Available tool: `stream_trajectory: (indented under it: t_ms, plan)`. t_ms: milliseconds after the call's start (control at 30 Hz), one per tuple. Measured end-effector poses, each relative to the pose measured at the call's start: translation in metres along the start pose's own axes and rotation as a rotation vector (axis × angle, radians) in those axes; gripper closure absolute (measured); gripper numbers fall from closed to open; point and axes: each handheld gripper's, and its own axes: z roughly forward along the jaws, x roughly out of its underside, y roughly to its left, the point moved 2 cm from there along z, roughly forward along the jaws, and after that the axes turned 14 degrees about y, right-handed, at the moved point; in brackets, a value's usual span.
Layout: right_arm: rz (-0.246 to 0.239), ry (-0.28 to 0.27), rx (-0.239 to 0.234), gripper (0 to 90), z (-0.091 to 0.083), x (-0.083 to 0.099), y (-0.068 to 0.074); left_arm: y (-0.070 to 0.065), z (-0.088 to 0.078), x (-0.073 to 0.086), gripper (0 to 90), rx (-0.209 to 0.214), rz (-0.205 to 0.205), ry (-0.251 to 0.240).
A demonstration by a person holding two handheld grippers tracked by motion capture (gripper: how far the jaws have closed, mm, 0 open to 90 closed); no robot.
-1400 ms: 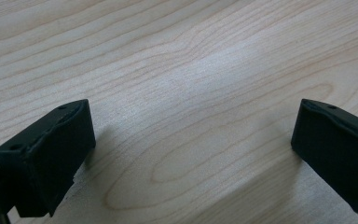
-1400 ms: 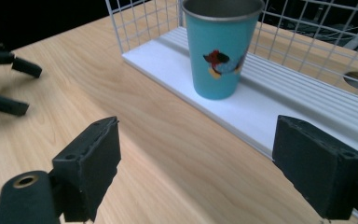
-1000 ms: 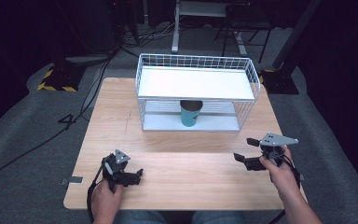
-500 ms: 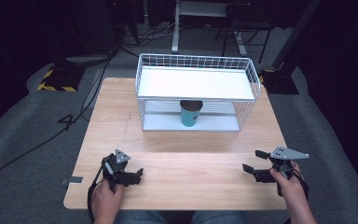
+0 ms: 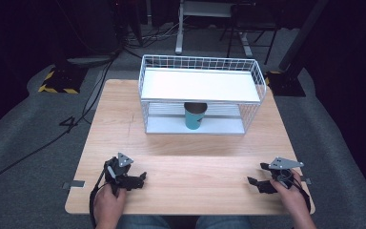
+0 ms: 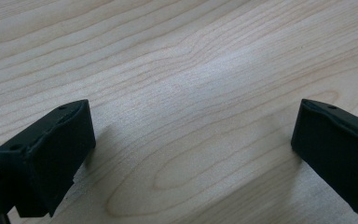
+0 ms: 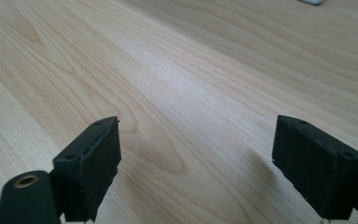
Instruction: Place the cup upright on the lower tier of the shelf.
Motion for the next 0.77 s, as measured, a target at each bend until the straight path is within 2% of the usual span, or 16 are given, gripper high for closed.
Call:
stream_trajectory:
  t_ms: [167, 433, 500, 600, 767]
  plan:
    - [-0.004, 0.004, -0.002, 16.1, 0.005, 0.002, 0.001, 0.0, 0.0, 0.0, 0.0, 0.0, 0.0, 0.0]
    - [-0.022, 0.011, 0.029, 14.4, 0.008, 0.002, 0.006, 0.0, 0.0, 0.0, 0.0, 0.001, -0.001, 0.0]
    - [-0.011, 0.017, 0.039, 11.0, 0.009, 0.001, 0.008, 0.0, 0.0, 0.0, 0.0, 0.0, -0.002, 0.0]
    - [0.024, 0.045, 0.066, 0.0, 0.011, 0.0, 0.006, 0.0, 0.0, 0.0, 0.0, 0.001, -0.001, 0.0]
    - [0.028, 0.047, 0.061, 0.1, 0.011, 0.0, 0.006, 0.0, 0.0, 0.0, 0.0, 0.0, -0.001, 0.0]
